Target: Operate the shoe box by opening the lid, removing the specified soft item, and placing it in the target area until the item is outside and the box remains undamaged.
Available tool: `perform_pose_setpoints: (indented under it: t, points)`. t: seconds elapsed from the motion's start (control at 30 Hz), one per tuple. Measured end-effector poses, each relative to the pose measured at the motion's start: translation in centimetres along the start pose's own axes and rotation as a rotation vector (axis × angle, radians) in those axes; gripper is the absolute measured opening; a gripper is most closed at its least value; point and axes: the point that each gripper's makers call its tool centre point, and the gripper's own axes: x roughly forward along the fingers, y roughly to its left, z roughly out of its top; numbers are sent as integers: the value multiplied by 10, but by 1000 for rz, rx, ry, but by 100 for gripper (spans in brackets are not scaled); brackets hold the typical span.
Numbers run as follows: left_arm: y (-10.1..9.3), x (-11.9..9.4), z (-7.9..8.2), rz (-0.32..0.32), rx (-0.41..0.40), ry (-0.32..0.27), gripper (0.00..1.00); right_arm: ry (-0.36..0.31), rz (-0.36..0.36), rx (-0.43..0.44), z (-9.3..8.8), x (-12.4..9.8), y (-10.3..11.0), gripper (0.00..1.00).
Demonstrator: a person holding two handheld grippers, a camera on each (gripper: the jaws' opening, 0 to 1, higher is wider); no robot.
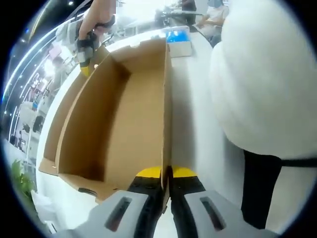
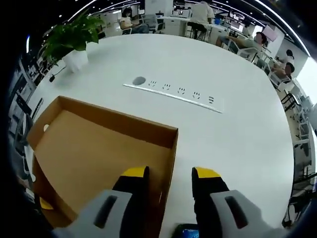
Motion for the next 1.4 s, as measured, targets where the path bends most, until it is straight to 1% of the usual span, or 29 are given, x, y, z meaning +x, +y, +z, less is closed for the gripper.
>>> perform_pose_setpoints:
  t: [0.07, 0.1, 0.27, 0.33, 0.37, 0.4, 0.47, 0.5, 0.53, 0.6, 0.63, 0.7, 0.77, 0.83, 0.87, 0.93, 0.97, 1.0, 1.07, 1.1, 1.13, 1.23, 1.27, 1.3, 1.37, 1.4]
  points:
    - [0, 0, 0, 0, -2, -1, 3, -21, 4, -1, 3, -2, -1, 26]
    - [0, 0, 0, 0, -8, 2, 3, -33, 0, 3, 5, -4, -5, 26]
    - [0, 0, 0, 0, -9, 2, 3, -18, 20, 66, 0, -1, -10, 27]
    - [0, 0, 0, 0, -10, 3, 3, -23, 35, 100, 0, 1, -10, 26]
    - [0, 0, 0, 2, -9, 1, 3, -24, 54, 139, 0, 2, -7, 25]
    - [-1, 0, 0, 2, -6, 1, 3, -21, 83, 203, 1, 2, -4, 25]
    - [-1, 0, 0, 2, -4, 1, 3, -16, 80, 227, 1, 4, -8, 25]
    - [0, 0, 0, 3, -4, 1, 3, -13, 75, 209, 2, 6, -10, 25]
    - [0, 0, 0, 1, -11, 3, 3, 4, 77, 187, 1, 8, -10, 26]
    - [0, 0, 0, -12, -19, 11, 3, 1, 81, 172, 5, 10, -10, 27]
    - [1, 0, 0, -24, -36, 15, 3, 0, 84, 170, 6, 11, -11, 27]
    - [1, 0, 0, -31, -40, 16, 3, 15, 91, 195, 6, 12, -10, 25]
    - [0, 1, -1, -32, -38, 17, 2, 20, 101, 202, 8, 15, -10, 17]
    - [0, 1, -1, -33, -38, 19, 2, 21, 109, 220, 11, 19, -8, 17]
    - [0, 1, -1, -35, -40, 21, 2, 25, 104, 213, 11, 22, -6, 16]
    - [-1, 1, -1, -37, -39, 24, 2, 57, 102, 178, 4, 24, -4, 13]
    - [0, 1, 0, -36, -38, 21, 2, 70, 86, 161, 1, 24, -5, 11]
    - [0, 1, -1, -37, -36, 19, 2, 64, 90, 157, 1, 25, -3, 9]
    - [0, 1, 0, -33, -33, 16, 3, 59, 104, 142, 2, 26, 1, 2]
    - [0, 0, 0, -31, -32, 16, 3, 75, 73, 141, -1, 26, 0, 2]
    - [-1, 0, 0, -26, -27, 14, 3, 78, 72, 76, -1, 26, -2, 2]
    - [0, 0, 0, -30, -29, 15, 3, 94, 35, 2, -2, 24, -5, 2]
    - [1, 0, 0, -41, -56, 15, 3, 90, 39, 21, -2, 24, -3, 2]
    - [2, 0, -1, -43, -108, 21, 4, 89, 33, 26, -2, 23, -5, 2]
    - [3, 0, 0, -42, -132, 31, 4, 83, 27, 28, -3, 19, -5, 2]
    - [2, 1, -1, -32, -138, 36, 5, 80, 26, 25, -4, 18, -5, 2]
